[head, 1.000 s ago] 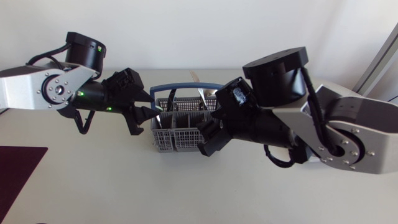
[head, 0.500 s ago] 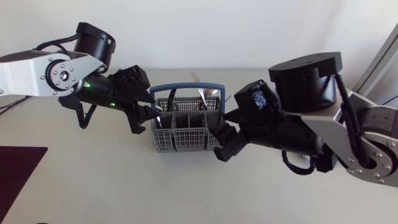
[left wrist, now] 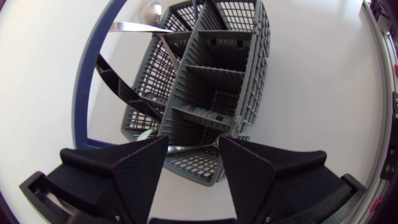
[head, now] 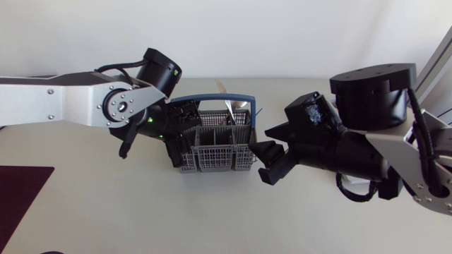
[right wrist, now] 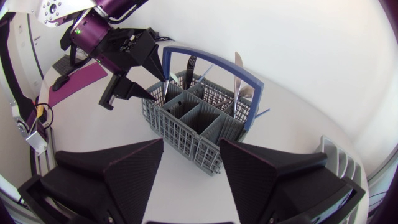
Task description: Sort the cutlery from the basket into the organizer compartments.
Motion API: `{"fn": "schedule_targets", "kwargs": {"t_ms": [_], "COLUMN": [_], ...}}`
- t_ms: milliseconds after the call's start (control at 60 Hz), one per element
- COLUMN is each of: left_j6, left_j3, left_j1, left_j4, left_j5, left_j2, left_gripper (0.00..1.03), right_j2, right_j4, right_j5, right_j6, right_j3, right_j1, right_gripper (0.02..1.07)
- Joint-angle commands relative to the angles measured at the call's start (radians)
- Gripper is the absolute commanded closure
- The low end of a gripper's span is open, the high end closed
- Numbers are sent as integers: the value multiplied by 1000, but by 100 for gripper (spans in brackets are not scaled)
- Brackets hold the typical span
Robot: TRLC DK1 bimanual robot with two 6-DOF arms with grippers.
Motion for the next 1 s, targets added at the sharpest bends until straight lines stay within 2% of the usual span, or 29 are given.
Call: {"fn": "schedule_targets", "kwargs": {"t_ms": [0,183,317,433,567,617,783,983], "left_j6": [-38,-78,-128,-148,-173,-182,-196,-165], "left_j3": [37,60,73,69,26,3,-62,-118], "left_j1": [-34,-82,-95,-79,-31,-10,89,202], "left_j4": [-10,-11,-30,-33,-37,-37,-28,13], "left_j5": [-58,-205,-229,-226,-139,-79,51,120], "left_j2": [45,88,82,28,-59,-95,-176,-154], "left_gripper": [46,47,47,47,47,47,47,47], "right_j2": [-18,-33,-30,-11,18,25,41,58], "right_j4": [-6,-20,-25,-25,-25,-25,-23,-12], "right_j5": [-5,-5,0,4,13,18,32,36], "right_j6": [-15,-15,-12,-10,-9,-9,-4,1], "right_j3": [-36,-38,-28,-10,21,32,47,41], "right_j1": [-6,-6,-4,2,17,22,19,-4], "right_gripper": [40,40,40,40,40,40,40,40]}}
